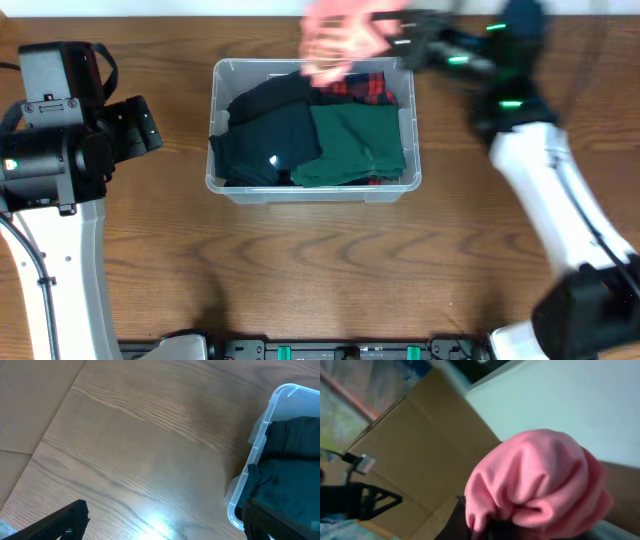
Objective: Pack container
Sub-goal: 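Place the pink shirt in the bin's top left and release it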
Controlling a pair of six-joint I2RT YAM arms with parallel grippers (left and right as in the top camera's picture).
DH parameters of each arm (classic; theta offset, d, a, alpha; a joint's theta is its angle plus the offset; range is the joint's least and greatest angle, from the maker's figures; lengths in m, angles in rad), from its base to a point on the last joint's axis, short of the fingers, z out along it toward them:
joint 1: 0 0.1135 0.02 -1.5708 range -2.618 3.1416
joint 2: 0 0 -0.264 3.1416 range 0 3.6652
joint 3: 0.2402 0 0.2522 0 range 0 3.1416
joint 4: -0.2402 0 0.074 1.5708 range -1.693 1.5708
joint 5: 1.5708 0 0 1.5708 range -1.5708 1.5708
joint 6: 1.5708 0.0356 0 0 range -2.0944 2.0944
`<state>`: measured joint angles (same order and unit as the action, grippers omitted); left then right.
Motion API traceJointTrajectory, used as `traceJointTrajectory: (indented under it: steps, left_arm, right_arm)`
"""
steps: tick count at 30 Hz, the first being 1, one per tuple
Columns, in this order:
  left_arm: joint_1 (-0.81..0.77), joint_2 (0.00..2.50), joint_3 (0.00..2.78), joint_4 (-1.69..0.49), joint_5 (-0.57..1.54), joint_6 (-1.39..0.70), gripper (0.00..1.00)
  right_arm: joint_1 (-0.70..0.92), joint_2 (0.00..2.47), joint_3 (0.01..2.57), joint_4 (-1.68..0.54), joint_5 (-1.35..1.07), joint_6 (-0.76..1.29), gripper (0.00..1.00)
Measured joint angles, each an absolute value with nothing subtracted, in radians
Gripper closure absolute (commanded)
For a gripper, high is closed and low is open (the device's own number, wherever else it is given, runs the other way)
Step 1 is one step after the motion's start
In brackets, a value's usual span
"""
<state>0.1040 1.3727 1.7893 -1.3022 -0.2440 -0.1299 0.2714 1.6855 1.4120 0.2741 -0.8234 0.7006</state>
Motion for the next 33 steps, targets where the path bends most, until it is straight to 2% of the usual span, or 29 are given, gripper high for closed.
traceJointTrajectory:
  steps: [7,11,15,18,21,27,28,29,33]
  left_arm:
    - [0.104,1.373,1.789,-1.303,-0.244,-0.130,0.02]
    - [0.104,1.373,1.789,-1.303,-0.244,-0.130,0.02]
    - [0.104,1.373,1.789,-1.303,-0.244,-0.130,0.02]
    - [0.104,1.373,1.789,-1.303,-0.244,-0.130,0.02]
    - [0.104,1.373,1.789,-1.303,-0.244,-0.130,0.02]
    - [0.104,1.373,1.789,-1.303,-0.244,-0.130,0.02]
    - [0.104,1.373,1.789,-1.302,-0.244,-0.130,0.02]
    - [0.104,1.373,1.789,-1.303,-0.244,-0.130,0.02]
    - [0.104,1.373,1.789,-1.302,-0.244,-0.130,0.02]
  right_arm:
    - [0.492,1.922,1.412,0.379,-0.623,0.720,0.99]
    - [0.512,2.060,1.412,0.359,-0.553,0.719,0.99]
    - [0.483,2.111,1.411,0.229,-0.526,0.680,0.96]
    - [0.461,2.099,1.425,0.142,-0.533,0.627,0.84]
    - [0.440,2.071,1.431,0.041,-0.546,0.567,0.61]
    - [0.353,1.984,1.415,-0.092,-0.615,0.450,0.26]
    - [0.341,1.963,1.412,-0.107,-0.623,0.441,0.16]
    - [0.329,1.935,1.411,-0.126,-0.631,0.433,0.01]
    - [0.303,1.783,1.411,-0.253,-0.648,0.350,0.01]
